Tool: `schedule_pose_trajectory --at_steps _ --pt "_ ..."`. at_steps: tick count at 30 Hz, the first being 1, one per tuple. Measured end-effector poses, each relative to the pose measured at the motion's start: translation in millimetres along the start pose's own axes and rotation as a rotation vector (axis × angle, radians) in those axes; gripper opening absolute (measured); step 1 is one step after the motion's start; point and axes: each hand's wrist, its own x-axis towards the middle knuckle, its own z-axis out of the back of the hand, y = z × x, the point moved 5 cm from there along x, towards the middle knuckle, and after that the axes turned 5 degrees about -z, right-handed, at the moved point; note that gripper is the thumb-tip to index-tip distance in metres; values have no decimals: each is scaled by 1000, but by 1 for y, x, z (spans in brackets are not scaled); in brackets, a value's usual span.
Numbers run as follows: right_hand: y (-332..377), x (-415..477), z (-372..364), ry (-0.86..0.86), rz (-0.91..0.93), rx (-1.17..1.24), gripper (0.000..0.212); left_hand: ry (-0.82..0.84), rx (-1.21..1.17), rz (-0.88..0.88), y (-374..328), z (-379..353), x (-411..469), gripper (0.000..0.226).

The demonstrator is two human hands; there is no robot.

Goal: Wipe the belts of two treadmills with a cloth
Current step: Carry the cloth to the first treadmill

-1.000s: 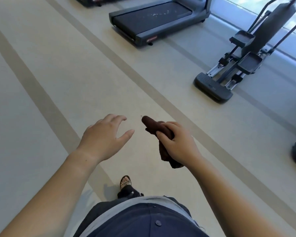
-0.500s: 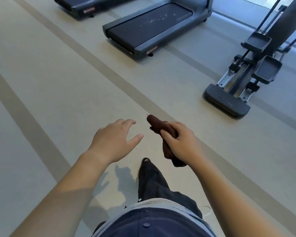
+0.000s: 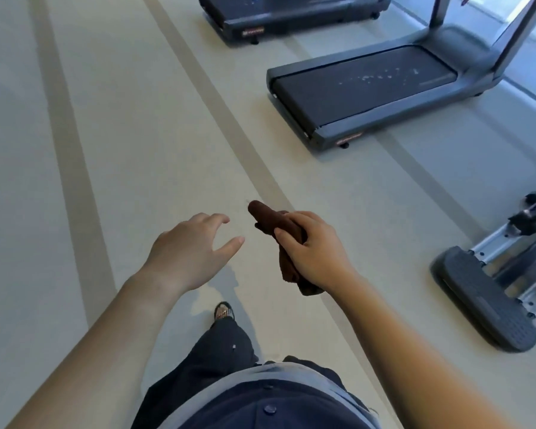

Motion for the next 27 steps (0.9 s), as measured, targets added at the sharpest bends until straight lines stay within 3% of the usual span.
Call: schedule_pose_trajectory --at_steps 15,27 --pt "51 319 73 -249 -125 6 17 84 99 -297 4 105 376 53" --pt "12 502 176 -351 -182 14 18 145 141 -405 -62 107 590 50"
